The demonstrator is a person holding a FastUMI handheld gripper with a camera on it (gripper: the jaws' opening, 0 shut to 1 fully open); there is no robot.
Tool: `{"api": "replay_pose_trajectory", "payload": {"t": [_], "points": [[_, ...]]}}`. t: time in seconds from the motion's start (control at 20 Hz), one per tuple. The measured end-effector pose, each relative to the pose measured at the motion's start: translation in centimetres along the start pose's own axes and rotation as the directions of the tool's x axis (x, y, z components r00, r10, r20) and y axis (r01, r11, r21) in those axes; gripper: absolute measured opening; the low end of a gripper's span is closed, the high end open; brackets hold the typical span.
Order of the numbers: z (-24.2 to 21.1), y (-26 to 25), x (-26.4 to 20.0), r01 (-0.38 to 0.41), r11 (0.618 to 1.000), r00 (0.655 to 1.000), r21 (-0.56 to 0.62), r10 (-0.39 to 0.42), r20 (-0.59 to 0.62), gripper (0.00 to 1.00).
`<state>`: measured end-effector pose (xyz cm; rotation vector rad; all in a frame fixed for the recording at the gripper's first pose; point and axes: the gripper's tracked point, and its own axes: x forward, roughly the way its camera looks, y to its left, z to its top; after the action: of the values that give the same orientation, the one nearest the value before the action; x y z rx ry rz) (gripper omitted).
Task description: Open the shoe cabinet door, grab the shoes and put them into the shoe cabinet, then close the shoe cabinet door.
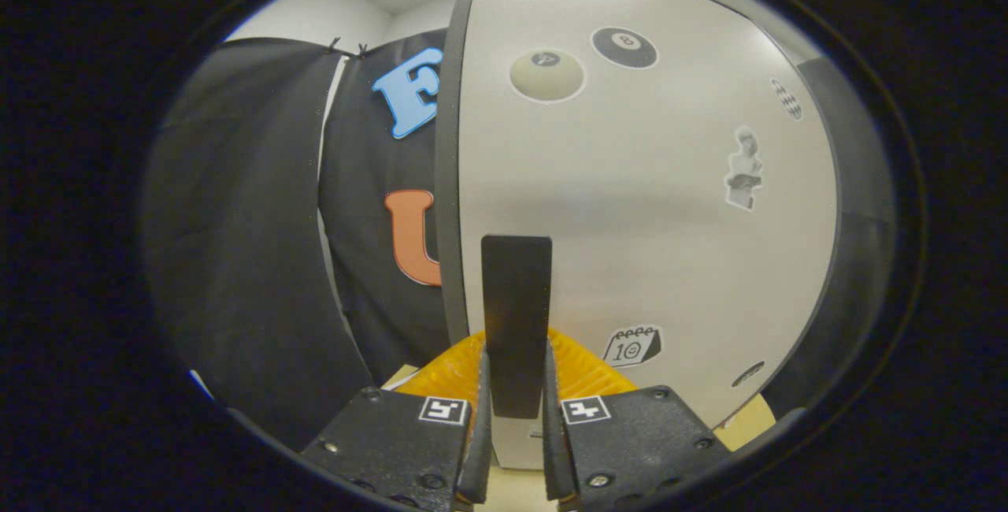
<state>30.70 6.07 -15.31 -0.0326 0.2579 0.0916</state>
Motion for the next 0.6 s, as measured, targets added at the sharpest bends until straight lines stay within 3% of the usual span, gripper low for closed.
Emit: {"api": "replay_pose_trajectory", "payload": {"t": [0.6], "points": [[-0.8,-1.0,-5.1,-0.067,0.998,0.998,-0.008,0.067,-0.005,0.3]]}}
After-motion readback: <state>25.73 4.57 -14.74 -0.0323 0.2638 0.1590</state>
